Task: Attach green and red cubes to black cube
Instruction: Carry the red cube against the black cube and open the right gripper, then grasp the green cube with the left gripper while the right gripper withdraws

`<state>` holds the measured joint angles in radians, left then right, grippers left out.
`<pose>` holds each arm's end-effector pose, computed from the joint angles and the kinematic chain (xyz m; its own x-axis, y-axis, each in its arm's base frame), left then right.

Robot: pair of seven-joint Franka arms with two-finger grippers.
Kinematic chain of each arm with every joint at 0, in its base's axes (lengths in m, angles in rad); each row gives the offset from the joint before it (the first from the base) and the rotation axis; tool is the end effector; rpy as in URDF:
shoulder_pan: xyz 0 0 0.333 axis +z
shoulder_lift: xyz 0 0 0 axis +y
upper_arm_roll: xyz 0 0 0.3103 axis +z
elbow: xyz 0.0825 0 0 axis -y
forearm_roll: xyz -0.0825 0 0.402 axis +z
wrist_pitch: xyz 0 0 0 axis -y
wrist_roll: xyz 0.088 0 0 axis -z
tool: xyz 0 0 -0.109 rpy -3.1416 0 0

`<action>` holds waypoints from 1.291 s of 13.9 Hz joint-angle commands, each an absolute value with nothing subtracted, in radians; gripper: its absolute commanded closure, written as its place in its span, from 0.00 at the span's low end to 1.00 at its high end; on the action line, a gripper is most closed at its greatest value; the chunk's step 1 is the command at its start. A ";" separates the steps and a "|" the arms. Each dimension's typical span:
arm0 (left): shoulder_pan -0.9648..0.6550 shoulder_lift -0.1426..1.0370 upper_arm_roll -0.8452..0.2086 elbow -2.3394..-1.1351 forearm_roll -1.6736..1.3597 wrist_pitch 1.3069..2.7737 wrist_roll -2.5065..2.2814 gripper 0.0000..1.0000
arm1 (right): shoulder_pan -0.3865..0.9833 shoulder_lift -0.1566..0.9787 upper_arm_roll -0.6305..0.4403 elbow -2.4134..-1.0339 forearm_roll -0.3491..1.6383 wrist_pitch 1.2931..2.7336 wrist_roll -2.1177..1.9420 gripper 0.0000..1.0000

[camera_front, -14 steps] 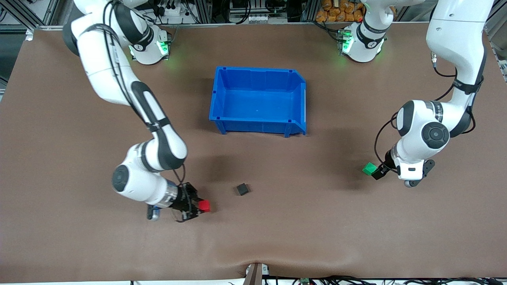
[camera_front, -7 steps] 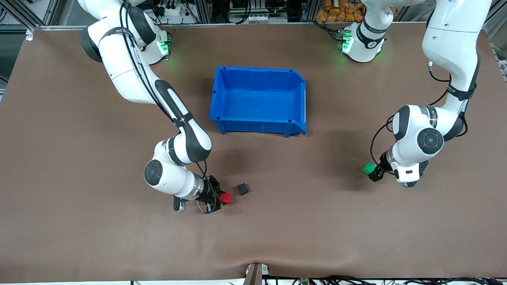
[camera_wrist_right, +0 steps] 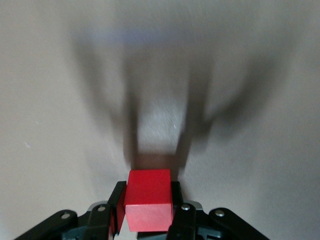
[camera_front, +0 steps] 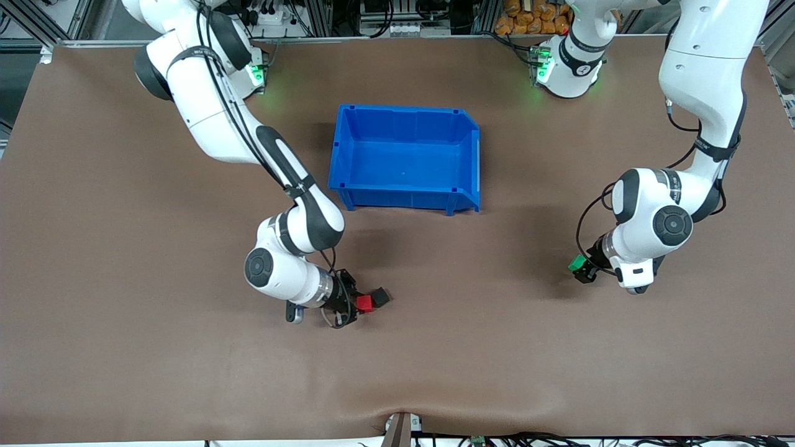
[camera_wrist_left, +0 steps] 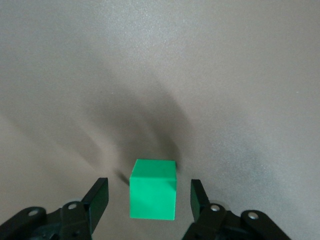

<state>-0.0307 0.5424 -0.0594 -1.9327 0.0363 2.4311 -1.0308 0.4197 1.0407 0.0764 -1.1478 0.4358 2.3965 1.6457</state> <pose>0.6250 -0.0557 0.1790 0.6048 0.7959 -0.0289 0.7952 -0.6055 -0.0324 0.7057 0.3648 0.1670 0.0973 -0.9059 -0.4121 -0.9931 -0.0610 -0.1004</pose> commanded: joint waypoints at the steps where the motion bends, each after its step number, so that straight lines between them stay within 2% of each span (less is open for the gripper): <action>1: -0.031 0.566 -0.061 -1.902 0.021 2.433 -1.045 0.40 | 0.452 1.055 0.072 -1.140 0.453 2.410 1.704 1.00; 3: -0.029 0.568 -0.061 -1.902 0.021 2.433 -1.045 0.65 | 0.472 1.054 0.072 -1.140 0.453 2.410 1.787 1.00; 4: -0.032 0.566 -0.061 -1.902 0.021 2.433 -1.045 0.80 | 0.486 1.052 0.072 -1.138 0.451 2.411 1.820 0.98; 5: -0.032 0.565 -0.063 -1.902 0.020 2.431 -1.046 0.93 | 0.491 1.051 0.072 -1.138 0.451 2.410 1.836 0.69; 6: -0.034 0.561 -0.064 -1.902 0.020 2.431 -1.051 1.00 | 0.491 1.043 0.072 -1.141 0.434 2.402 1.838 0.16; 7: -0.034 0.560 -0.066 -1.904 0.020 2.430 -1.057 1.00 | 0.483 1.020 0.069 -1.144 0.425 2.393 1.827 0.00; 9: -0.028 0.554 -0.095 -1.904 0.018 2.424 -1.090 1.00 | 0.442 0.977 0.066 -1.152 0.388 2.303 1.766 0.00; 13: -0.026 0.543 -0.126 -1.901 0.018 2.419 -1.167 1.00 | 0.293 0.884 0.061 -1.131 0.362 1.932 1.576 0.00; 15: -0.023 0.538 -0.129 -1.885 0.018 2.419 -1.239 1.00 | 0.185 0.845 0.061 -1.085 0.361 1.809 1.466 0.00; 18: -0.028 0.538 -0.141 -1.862 0.017 2.415 -1.313 1.00 | 0.060 0.809 0.058 -1.051 0.338 1.740 1.179 0.00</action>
